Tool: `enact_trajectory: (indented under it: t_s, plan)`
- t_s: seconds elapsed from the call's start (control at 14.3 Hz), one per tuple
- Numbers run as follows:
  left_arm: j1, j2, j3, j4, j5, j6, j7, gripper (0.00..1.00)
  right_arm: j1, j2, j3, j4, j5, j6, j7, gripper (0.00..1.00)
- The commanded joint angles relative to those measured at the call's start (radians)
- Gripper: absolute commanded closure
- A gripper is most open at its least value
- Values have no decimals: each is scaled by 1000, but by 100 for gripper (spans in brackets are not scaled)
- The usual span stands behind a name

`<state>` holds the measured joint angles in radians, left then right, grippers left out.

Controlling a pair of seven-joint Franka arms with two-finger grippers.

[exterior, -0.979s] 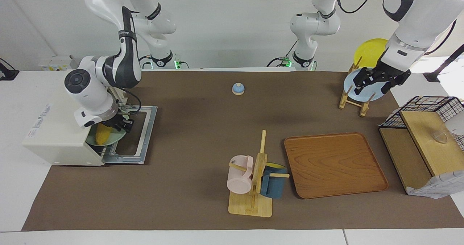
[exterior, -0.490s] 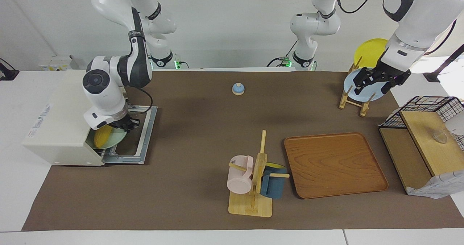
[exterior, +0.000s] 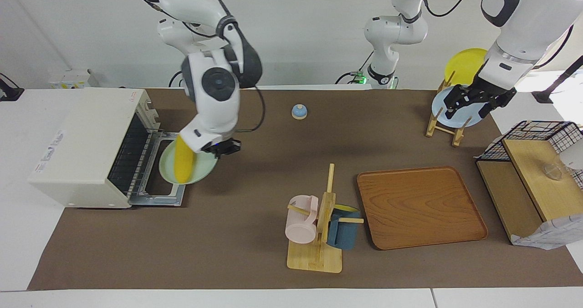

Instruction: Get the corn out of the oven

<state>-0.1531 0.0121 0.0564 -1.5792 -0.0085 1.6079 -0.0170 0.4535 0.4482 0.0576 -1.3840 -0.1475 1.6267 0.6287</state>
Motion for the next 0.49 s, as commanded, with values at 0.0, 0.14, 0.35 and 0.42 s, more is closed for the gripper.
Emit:
enact_trajectory:
  t_s: [0.0, 0.14, 0.35, 0.42]
  plan:
    - [4, -15, -1, -9, -2, -11, 6, 0, 106, 223, 1, 270, 63, -24, 225, 100]
    - [4, -15, -1, -9, -2, -11, 6, 0, 140, 271, 56, 301, 133, 66, 409, 100]
    - [4, -15, -1, -9, -2, -11, 6, 0, 183, 305, 62, 269, 141, 201, 450, 98]
    - [4, -15, -1, -9, -2, -11, 6, 0, 182, 302, 62, 235, 141, 256, 450, 95]
